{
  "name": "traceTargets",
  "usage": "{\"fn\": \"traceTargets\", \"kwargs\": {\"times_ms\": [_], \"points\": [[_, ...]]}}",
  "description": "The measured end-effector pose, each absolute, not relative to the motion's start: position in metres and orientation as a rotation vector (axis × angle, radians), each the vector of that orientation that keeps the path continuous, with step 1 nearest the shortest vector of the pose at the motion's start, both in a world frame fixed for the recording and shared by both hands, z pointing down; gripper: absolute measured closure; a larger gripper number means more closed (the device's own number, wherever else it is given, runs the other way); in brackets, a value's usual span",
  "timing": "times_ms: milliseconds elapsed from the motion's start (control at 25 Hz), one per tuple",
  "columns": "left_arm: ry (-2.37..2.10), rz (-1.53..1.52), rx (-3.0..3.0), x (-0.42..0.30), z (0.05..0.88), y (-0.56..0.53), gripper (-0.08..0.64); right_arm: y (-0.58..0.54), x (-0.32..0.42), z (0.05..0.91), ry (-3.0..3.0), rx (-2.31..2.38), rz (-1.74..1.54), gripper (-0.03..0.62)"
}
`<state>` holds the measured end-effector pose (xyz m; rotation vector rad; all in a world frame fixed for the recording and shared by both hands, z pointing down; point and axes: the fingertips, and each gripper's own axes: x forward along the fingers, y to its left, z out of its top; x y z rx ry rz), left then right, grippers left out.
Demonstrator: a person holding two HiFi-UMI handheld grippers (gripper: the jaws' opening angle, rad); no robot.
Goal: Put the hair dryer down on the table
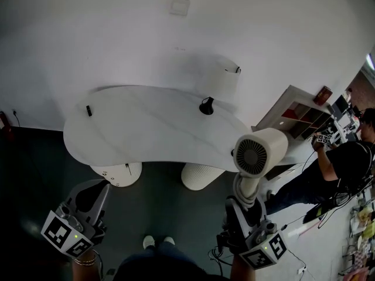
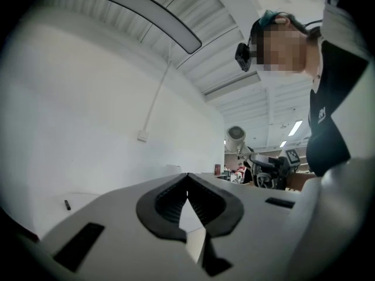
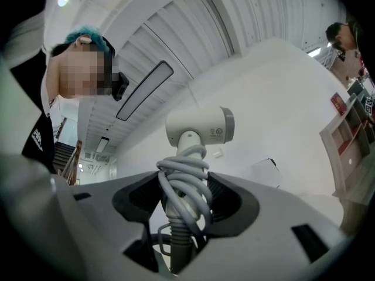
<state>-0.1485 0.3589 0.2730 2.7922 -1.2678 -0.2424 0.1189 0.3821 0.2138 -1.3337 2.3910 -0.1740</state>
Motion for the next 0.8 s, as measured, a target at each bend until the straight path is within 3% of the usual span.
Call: {"fn": "traceTargets", "kwargs": {"times_ms": [800], "points": [[-1.167, -0.237, 2.864, -0.115, 0.275, 0.335, 0.543, 0.356, 0.135, 0.216, 2.404, -1.314, -0.154, 0.344]]}}
